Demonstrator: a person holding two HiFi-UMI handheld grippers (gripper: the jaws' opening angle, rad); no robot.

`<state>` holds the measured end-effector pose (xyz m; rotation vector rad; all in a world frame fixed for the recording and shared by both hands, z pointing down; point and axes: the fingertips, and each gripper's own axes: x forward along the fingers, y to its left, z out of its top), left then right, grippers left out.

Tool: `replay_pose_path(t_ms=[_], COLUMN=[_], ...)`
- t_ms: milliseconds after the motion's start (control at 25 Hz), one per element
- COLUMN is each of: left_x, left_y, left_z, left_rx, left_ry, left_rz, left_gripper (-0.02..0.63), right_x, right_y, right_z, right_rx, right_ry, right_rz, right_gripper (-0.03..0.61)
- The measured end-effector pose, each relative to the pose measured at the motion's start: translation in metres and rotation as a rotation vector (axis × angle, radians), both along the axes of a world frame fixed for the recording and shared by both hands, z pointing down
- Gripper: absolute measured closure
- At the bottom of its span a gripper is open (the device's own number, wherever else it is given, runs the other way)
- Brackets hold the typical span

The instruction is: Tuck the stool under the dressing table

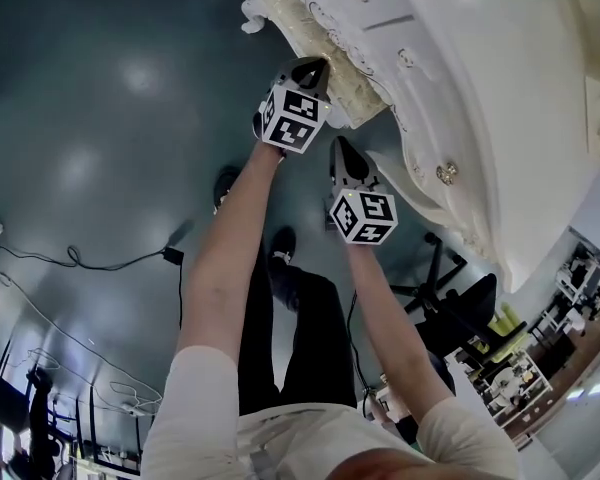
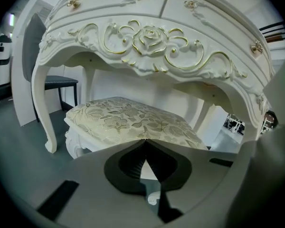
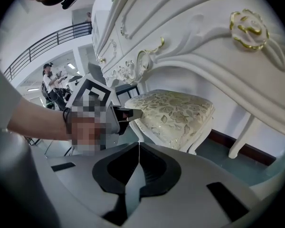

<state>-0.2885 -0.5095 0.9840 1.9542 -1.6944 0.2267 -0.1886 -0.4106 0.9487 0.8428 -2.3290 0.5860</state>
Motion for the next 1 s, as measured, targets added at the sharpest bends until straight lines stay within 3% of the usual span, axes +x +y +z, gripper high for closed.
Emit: replay_pose_path(t_ms=[200,400,480,760,1000], left_x=[0.018,0.027,0.030,0.015,0.025], left_y=[-0.029,-0.046,-0.045,0.000,0.043], left_z=[-0.001,0.003,0.000,-0.040,-0.090], left_rx=[-0.002,-0.055,-0.065,-0.126,-0.174], left_ry=[-0.020,-0.146,-0.164,-0.207,-0.234], left_rz=[0.070,0.193,0.217,0.202,0.218], left_gripper=[0.598,0.598,0.598,0.598,0.598], right_x=[0.016,0.022,0.026,0.026,0.036], right_y=[-0.005,-0.002,0.000,0.009,0.019], right_z=[0.003,-0.006,-0.014,-0.063,-0.110], right_rx=[0.003,0.002,0.010,0.006,0.007], right_ry=[0.011,0.017,0.008,-0.014,-0.034], right_rz=[0.033,0.063,0.070,0.062,0.076], right_gripper=[0.534,0.534,0.534,0.534,0.534])
